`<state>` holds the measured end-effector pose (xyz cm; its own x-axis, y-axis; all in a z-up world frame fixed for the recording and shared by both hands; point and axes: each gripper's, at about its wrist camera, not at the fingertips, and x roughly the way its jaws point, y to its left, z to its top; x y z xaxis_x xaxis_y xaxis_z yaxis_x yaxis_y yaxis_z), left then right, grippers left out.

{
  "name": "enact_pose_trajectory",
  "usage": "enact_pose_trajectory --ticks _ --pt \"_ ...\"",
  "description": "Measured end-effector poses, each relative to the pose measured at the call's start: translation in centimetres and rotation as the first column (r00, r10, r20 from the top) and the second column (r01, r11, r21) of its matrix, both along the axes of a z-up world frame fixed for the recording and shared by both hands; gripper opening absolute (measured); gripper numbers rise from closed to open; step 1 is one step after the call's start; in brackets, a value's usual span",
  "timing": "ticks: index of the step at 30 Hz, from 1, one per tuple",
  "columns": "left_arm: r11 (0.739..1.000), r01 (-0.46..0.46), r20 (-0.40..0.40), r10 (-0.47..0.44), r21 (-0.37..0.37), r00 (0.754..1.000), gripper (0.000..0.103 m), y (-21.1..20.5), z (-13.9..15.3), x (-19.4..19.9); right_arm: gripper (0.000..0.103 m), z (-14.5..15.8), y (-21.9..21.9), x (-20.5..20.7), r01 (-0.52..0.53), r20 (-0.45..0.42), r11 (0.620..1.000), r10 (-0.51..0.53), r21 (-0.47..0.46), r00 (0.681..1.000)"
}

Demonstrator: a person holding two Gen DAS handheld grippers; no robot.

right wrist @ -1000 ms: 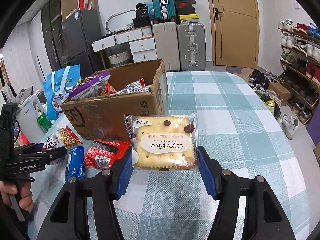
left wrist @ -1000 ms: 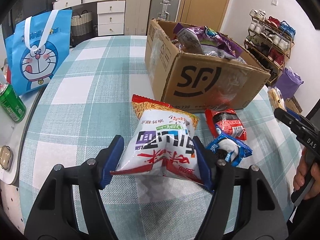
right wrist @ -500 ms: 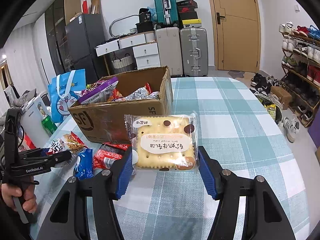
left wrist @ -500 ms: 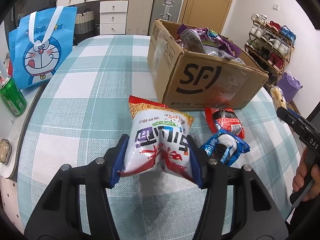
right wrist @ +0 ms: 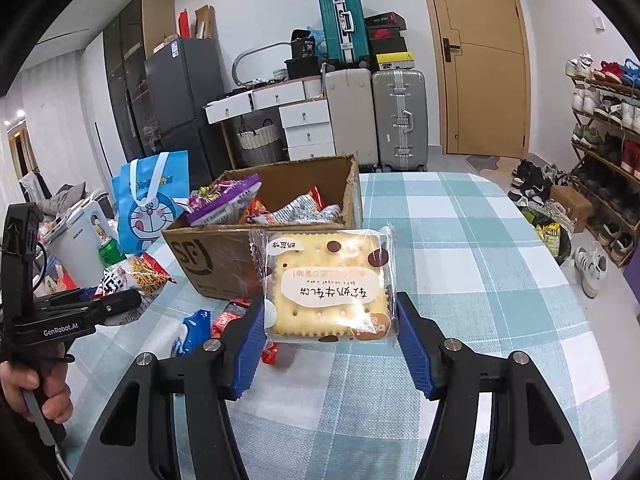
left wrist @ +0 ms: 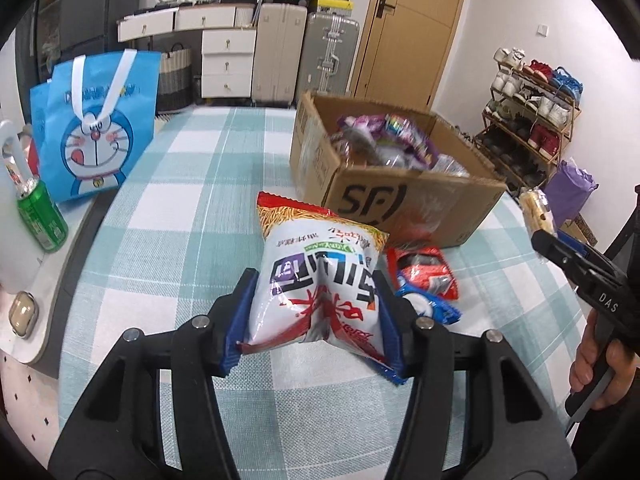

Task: Organize snacks
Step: 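Lift both held snacks and carry them over the cardboard box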

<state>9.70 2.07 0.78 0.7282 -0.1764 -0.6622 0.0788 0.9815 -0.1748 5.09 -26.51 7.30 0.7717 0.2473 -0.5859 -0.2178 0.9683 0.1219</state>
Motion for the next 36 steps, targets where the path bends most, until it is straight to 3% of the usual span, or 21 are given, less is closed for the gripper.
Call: enact_pose_trajectory --ticks 13,22,29,36 --pt "0.999 0.012 0.109 -0.015 0.030 0.994 0.052 -1.4 5.8 -1.3 0.062 3.9 2.3 -0.5 -0.061 0.083 0.998 0.062 -0.013 0.995" --pt "0.999 0.009 0.144 -0.016 0.053 0.989 0.052 -2.7 8.3 0.7 0.062 5.0 3.3 1.1 -0.089 0.085 0.996 0.088 0.002 0.992" --pt "0.997 0.019 0.153 -0.030 0.072 0.988 0.052 -4.5 9.3 3.4 0.062 4.9 4.3 3.3 -0.107 0.060 0.994 0.107 -0.001 0.992" --pt "0.995 0.045 0.123 -0.055 0.086 0.991 0.052 -5.9 8.0 6.5 0.062 4.3 4.7 5.1 -0.105 0.033 0.994 0.106 -0.011 0.994"
